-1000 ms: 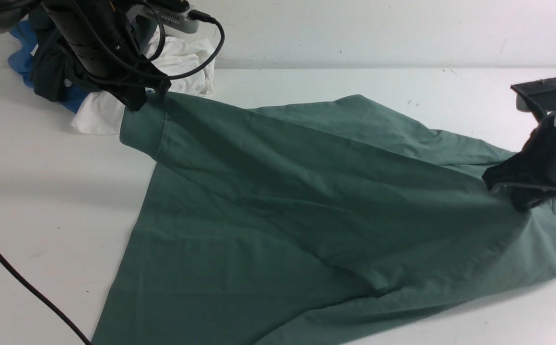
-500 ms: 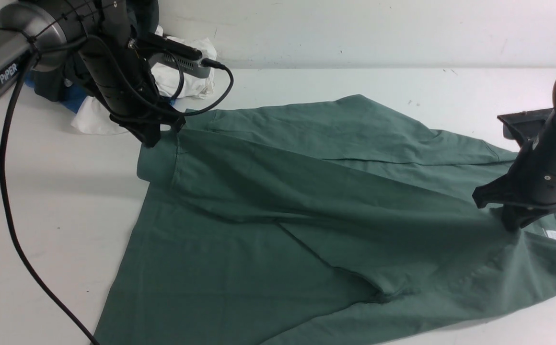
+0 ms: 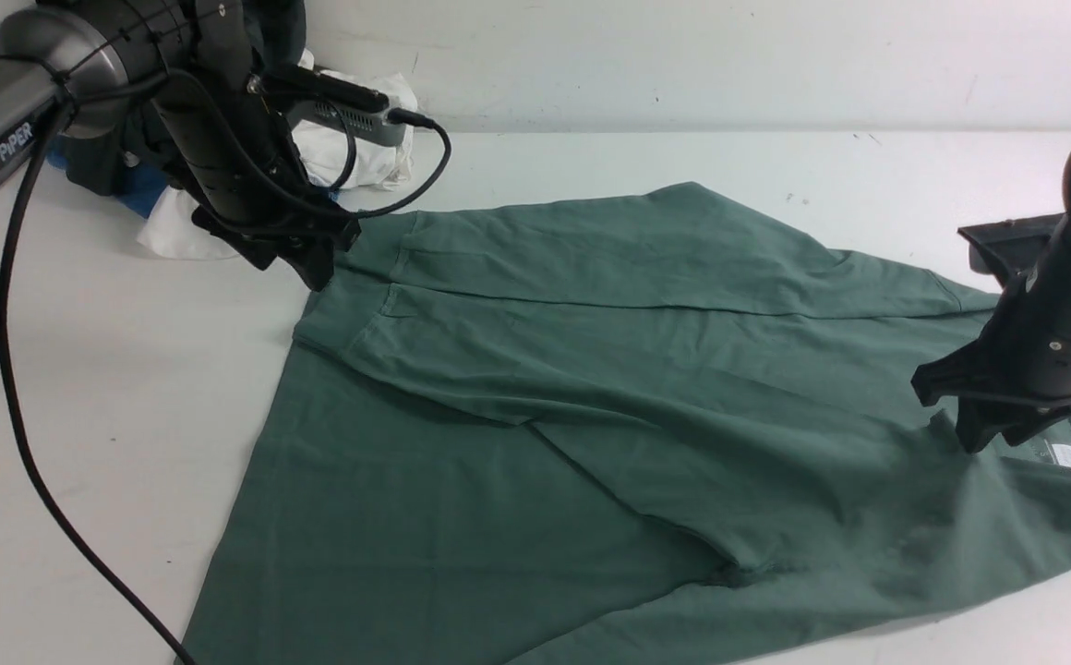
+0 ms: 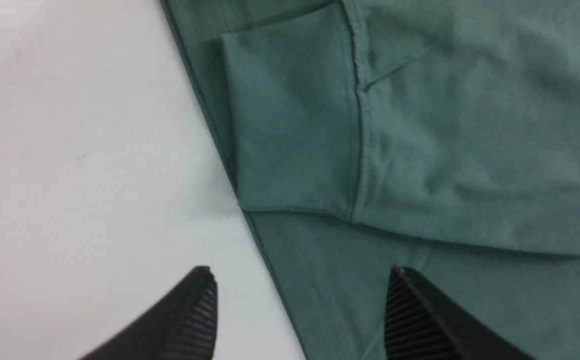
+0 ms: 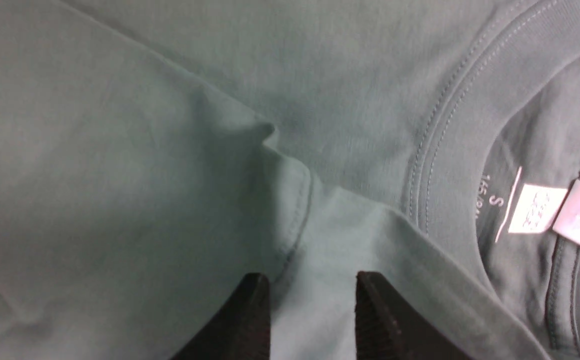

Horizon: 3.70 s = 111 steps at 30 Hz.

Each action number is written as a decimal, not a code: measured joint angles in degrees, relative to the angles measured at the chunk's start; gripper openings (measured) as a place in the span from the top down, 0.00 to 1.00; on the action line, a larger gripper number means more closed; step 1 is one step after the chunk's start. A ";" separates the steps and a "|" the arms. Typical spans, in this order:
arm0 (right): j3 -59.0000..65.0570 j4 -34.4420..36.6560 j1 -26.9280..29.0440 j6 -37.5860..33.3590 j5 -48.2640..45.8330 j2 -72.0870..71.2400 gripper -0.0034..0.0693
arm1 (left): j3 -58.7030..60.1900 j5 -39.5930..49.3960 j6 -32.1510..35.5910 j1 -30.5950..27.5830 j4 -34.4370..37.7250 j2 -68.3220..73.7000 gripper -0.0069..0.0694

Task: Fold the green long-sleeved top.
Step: Use the left arm to drag and place the cuff at the centered position on the left edge of the fabric, then use the left arm to clamp the cuff farthest from it, then use the left arm to drag and drop the cuff onto the cuff closest to the left arm

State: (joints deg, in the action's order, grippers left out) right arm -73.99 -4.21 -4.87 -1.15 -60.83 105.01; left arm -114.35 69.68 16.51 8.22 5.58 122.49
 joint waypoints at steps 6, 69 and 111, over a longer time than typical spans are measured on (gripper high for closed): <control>0.00 0.45 0.00 -0.13 -0.99 -1.05 0.59 | 6.74 0.58 0.05 3.98 1.20 -8.58 0.35; 0.00 10.21 0.00 -8.44 1.27 -2.90 0.59 | -10.56 -32.01 -11.45 -0.07 1.33 20.98 0.89; 0.00 12.33 0.00 -9.51 -1.52 -17.32 0.59 | 32.99 -10.67 -2.19 -0.07 4.23 -14.60 0.92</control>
State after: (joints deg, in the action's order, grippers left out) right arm -73.99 8.12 -4.87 -10.66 -62.36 87.69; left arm -81.36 59.00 14.32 8.15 9.81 107.89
